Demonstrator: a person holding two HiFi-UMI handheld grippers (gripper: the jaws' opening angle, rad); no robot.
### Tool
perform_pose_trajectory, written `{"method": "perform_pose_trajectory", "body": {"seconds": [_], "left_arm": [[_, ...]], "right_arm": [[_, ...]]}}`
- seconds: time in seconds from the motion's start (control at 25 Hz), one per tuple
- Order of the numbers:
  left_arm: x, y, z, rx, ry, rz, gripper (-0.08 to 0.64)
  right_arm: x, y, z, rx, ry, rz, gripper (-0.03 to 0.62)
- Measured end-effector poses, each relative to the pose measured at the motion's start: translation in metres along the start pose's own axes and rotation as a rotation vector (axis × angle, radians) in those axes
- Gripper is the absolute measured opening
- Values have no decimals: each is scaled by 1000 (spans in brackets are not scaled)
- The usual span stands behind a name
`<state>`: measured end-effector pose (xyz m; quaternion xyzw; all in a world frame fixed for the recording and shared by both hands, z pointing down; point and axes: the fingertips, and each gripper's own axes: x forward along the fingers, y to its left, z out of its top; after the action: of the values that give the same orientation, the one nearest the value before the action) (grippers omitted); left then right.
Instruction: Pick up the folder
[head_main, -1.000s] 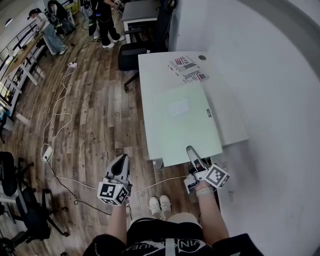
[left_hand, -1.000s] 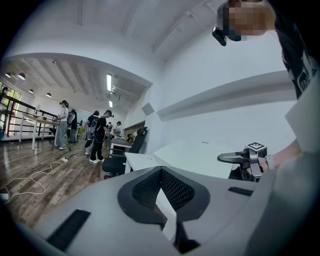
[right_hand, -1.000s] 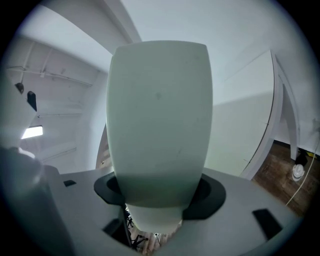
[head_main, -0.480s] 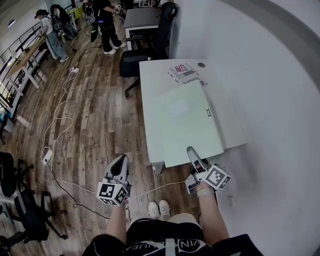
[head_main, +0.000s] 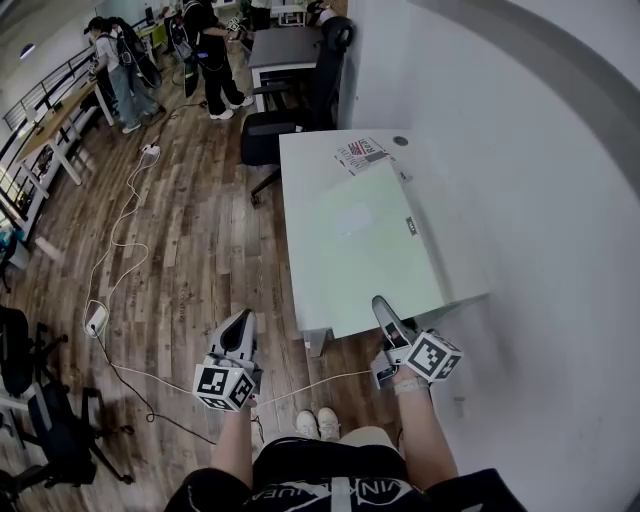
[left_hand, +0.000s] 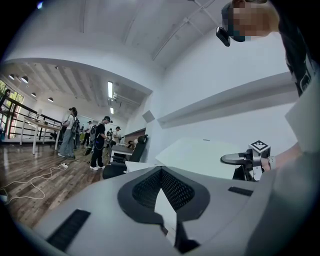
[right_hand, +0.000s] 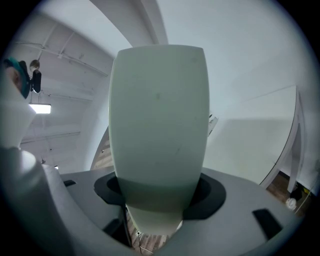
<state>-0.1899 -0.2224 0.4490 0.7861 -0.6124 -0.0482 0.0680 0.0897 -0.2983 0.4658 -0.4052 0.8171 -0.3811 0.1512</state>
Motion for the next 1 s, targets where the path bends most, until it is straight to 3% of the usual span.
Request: {"method": "perform_pose_trajectory", "body": {"seconds": [1.0], "left_arm": [[-11, 10, 34, 39, -28, 38, 13]], "right_arm": [[-14, 27, 32, -396, -65, -60, 296]]}}
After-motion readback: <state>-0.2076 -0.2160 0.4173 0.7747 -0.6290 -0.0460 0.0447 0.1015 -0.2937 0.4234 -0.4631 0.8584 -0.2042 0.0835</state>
